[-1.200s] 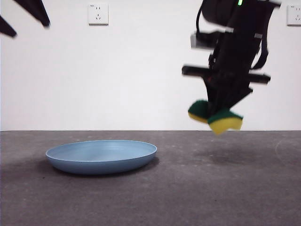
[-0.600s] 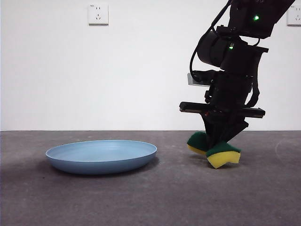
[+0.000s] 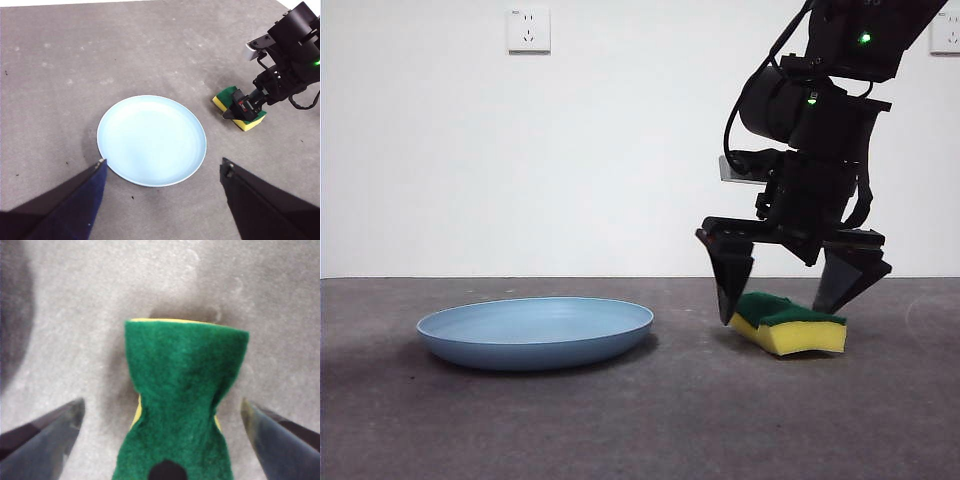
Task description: Pick up the plate,pick up the cloth,clean the plate with the cloth
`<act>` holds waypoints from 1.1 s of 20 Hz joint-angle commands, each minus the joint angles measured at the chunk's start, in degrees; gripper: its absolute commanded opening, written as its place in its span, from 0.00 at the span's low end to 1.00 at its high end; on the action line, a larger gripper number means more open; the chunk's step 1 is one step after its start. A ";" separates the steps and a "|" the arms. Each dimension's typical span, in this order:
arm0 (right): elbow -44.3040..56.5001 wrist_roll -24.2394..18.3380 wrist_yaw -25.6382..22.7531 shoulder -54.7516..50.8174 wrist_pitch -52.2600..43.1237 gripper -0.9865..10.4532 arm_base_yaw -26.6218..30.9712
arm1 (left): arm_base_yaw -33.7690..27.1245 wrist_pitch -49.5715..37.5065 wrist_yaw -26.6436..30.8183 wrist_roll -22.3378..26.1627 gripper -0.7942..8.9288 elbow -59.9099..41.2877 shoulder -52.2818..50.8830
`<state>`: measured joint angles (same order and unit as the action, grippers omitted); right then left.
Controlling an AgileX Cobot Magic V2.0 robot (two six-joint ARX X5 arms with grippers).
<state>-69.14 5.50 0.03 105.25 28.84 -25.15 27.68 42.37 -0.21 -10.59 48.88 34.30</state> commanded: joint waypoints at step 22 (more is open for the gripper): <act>0.72 -1.25 0.07 -34.34 10.60 0.08 -3.91 | 0.07 -11.78 3.02 7.48 0.07 -0.66 12.37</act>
<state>-69.10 4.95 0.03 70.98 39.92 -28.84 27.70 31.14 2.48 -4.71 48.82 46.83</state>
